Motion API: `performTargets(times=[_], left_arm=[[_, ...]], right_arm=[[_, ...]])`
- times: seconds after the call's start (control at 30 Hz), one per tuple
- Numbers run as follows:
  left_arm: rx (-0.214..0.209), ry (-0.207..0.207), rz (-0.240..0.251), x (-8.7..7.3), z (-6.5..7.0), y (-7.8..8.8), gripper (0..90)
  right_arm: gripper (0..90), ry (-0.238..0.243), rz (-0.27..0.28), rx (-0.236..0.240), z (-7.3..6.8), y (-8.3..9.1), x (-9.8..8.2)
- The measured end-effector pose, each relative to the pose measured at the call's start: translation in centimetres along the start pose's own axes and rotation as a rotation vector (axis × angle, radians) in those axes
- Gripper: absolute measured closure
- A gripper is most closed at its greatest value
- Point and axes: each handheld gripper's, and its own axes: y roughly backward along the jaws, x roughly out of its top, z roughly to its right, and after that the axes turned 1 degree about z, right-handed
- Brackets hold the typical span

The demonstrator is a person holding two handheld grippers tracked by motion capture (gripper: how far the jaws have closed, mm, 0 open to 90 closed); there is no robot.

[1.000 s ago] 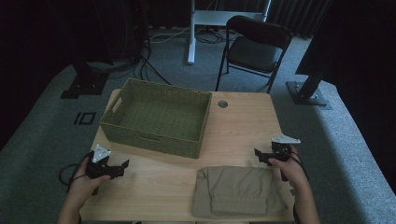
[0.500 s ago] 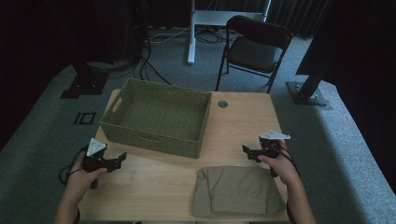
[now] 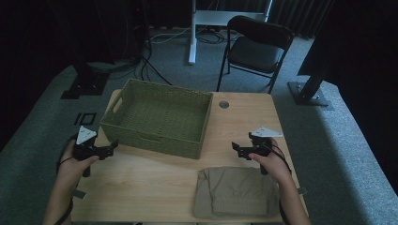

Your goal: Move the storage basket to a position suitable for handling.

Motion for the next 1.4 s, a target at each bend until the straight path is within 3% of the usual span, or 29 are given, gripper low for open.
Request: performTargets(times=[0.17,0.27,0.43,0.53,0.7,0.77,1.0,1.23,1.4], left_arm=[[0.009,-0.005,0.025,1.2,-0.8,-0.3,8.3],[-0.007,0.027,0.049,2.0,-1.4,-0.5,8.3],[-0.013,0.05,0.047,2.9,-2.5,-1.1,8.3],[0.01,0.051,0.038,3.3,-3.4,-1.8,8.3],[0.0,0.104,0.054,3.8,-4.7,-3.1,9.7],[0.023,0.102,0.067,4.0,-5.1,-3.6,12.4],[0.089,0.108,0.056,3.9,-6.5,-5.3,15.0],[0.101,0.107,0.018,3.3,-6.8,-6.4,16.5],[0.083,0.141,0.047,2.8,-6.7,-6.8,22.2]], right_arm=[[11.0,0.03,0.027,0.016,-1.5,0.0,1.1],[11.0,0.035,0.033,0.024,-2.2,-0.1,1.5],[11.1,0.054,0.025,0.034,-3.2,-0.8,1.9],[11.1,0.057,0.021,0.041,-3.7,-1.3,2.2],[11.1,0.069,0.018,0.056,-4.7,-2.3,2.9],[11.1,0.065,0.02,0.06,-5.1,-2.6,3.1],[14.4,0.046,0.044,0.05,-6.6,-4.1,4.1],[23.6,0.054,0.04,0.009,-7.8,-5.6,5.2],[27.1,0.018,0.056,-0.006,-8.3,-6.4,5.5]])
